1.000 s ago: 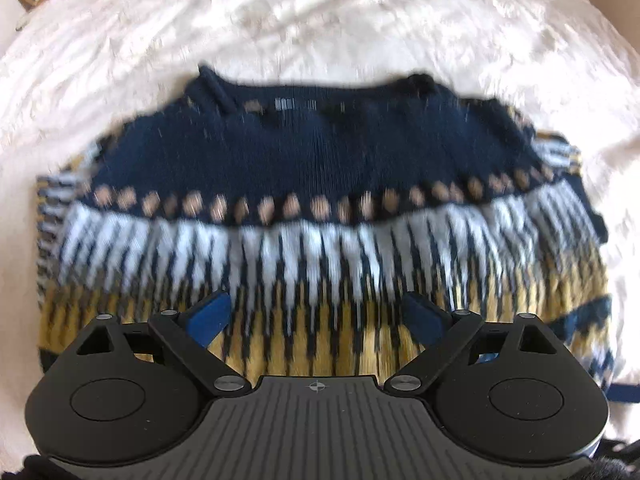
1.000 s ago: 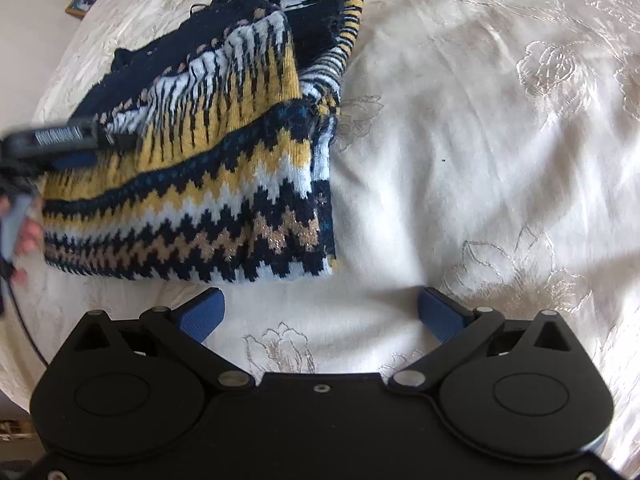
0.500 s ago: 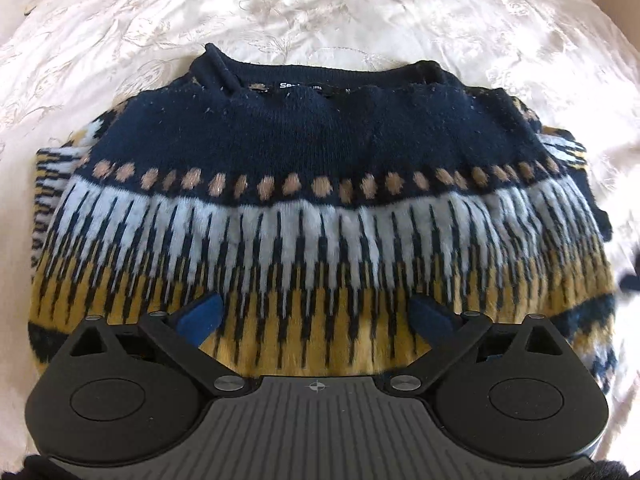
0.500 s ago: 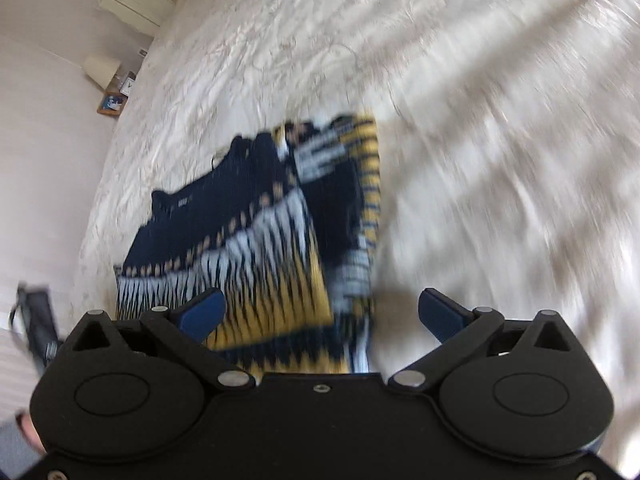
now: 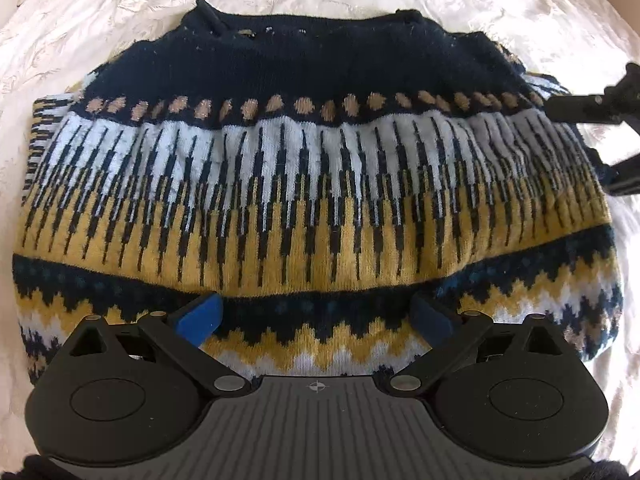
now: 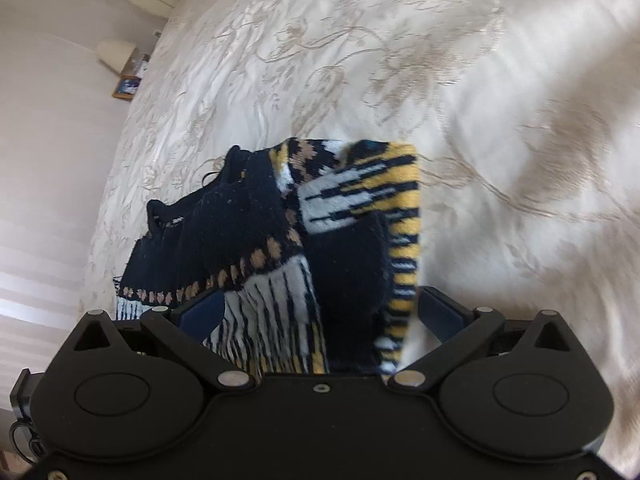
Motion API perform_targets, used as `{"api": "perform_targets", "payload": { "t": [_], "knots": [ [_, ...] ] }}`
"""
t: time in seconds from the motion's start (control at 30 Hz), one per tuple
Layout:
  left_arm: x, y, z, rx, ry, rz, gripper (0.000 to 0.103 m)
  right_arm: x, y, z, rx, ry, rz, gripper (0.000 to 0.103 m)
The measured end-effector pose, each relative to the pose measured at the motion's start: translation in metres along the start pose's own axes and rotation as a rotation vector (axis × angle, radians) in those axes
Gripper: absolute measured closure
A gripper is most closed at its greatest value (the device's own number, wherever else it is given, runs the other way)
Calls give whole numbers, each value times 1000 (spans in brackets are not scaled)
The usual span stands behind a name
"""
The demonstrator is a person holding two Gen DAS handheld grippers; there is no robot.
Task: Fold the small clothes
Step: 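Grasp the yellow-striped side edge with the right gripper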
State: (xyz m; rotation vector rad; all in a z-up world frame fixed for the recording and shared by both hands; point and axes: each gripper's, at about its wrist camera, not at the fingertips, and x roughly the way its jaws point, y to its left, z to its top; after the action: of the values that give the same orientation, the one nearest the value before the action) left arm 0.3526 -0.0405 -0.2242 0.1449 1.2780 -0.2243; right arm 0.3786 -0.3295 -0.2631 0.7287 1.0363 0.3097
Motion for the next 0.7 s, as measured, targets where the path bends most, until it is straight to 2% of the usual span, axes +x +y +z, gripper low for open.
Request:
{"api": "perform_targets", "payload": {
  "t": [0.2,0.37,0.53,0.7],
  "knots": [
    [20,-5,12,-3,19,11,1,13,1,7,-15,-10,60,0],
    [20,-6,8,-7,8,2,1,12,-5,9,-4,5,105,0],
    [3,1,4,-23,1,-6,2,9,2,4,-67,16,83,0],
    [-23,13,22,-54,-85,-14,3,9,13,-2,-101,33,81,3]
  ]
}}
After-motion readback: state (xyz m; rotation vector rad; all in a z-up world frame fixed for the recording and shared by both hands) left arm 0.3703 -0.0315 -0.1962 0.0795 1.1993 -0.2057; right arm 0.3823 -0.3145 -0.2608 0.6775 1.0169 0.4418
